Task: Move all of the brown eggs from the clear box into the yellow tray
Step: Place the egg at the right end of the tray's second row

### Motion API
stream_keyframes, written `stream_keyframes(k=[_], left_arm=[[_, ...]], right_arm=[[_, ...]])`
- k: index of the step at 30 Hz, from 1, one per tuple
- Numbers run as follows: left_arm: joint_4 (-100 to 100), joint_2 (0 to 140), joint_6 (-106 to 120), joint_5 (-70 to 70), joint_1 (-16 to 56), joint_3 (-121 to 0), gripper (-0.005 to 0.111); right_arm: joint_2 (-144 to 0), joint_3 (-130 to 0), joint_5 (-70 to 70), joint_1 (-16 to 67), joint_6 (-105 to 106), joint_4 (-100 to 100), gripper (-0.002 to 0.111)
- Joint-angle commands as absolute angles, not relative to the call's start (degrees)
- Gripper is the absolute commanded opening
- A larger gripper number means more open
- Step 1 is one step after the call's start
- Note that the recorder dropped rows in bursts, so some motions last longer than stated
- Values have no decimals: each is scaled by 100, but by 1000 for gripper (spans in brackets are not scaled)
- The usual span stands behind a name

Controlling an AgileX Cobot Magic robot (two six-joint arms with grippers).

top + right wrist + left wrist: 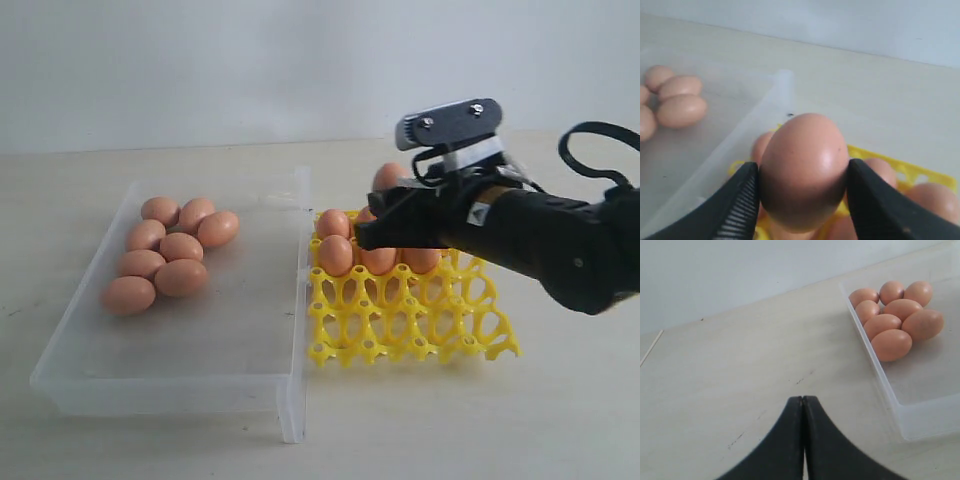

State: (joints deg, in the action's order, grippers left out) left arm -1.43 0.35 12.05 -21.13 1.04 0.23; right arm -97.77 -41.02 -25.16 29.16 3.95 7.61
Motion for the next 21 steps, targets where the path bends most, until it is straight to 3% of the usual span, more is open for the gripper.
stream_keyframes(k=[1,11,21], left_arm=[[-143,0,1174,-2068,115,0,0],[-143,0,1174,-2068,115,0,0],[-143,0,1174,-2068,115,0,0]], right_arm=[[-9697,-3657,-3111,2429,601,689,0],[-10015,-3515,-3446,1746,750,544,0],[-10626,-3515,-3825,1687,659,544,0]])
